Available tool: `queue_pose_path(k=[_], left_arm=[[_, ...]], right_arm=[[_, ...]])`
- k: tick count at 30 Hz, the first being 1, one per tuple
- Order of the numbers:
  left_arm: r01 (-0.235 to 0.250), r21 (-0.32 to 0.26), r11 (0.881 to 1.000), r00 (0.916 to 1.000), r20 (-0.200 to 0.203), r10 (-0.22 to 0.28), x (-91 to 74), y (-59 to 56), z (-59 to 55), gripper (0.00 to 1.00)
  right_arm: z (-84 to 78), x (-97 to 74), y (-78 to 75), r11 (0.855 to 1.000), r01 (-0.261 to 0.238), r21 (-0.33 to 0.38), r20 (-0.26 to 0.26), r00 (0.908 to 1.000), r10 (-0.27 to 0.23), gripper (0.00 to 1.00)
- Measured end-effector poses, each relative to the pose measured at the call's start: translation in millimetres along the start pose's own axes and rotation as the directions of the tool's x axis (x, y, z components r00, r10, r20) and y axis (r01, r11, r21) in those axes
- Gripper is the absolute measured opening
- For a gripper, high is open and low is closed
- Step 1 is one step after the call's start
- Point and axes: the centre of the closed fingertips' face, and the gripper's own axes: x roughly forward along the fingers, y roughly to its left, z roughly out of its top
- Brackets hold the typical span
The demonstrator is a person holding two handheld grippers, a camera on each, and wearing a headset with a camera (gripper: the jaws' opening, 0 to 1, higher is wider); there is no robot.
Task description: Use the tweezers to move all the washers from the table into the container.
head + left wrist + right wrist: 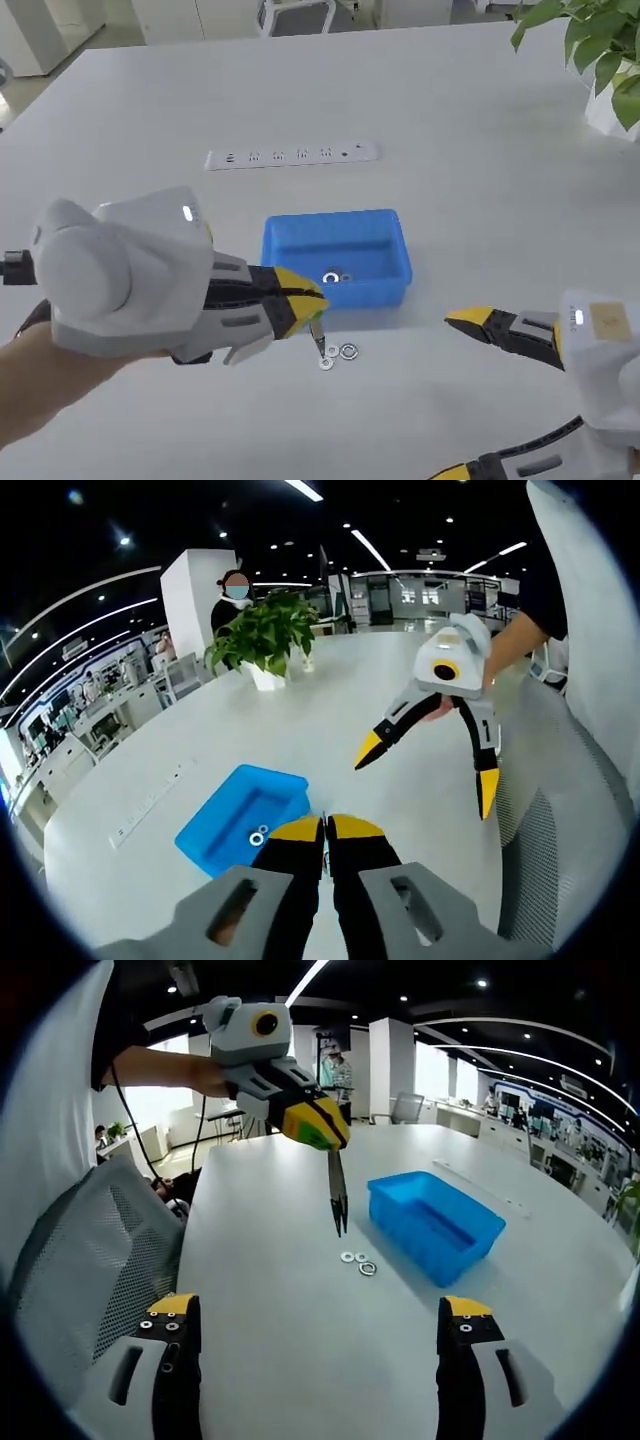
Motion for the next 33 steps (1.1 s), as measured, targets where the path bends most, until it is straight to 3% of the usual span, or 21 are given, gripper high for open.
queue_pose_path(k=[8,14,23,33], left_arm=[[0.022,0.02,1.0,0.9997,-0.011,-0.022,1.5,-7.1,-8.6,0.05],[0.031,0.003,1.0,0.9994,-0.015,-0.031,7.4,-11.7,-14.3,0.05],[0.026,-0.015,1.0,0.9996,-0.007,-0.026,13.9,-9.3,-13.1,0.05],[0.031,-0.009,0.999,0.9993,-0.02,-0.031,18.9,-10.0,-16.4,0.05]], right_arm=[[6.8,3.1,7.9,1.0,-0.025,0.014,0.023,0.9994,0.025,1.0],[14.2,5.6,1.7,0.998,0.003,0.069,0.068,0.9976,-0.007,1.0],[3.1,-1.2,-9.6,0.994,0.03,0.107,0.061,0.9975,-0.037,0.99],[1.7,0.0,-6.8,0.991,0.028,0.13,0.063,0.9973,-0.036,0.98]])
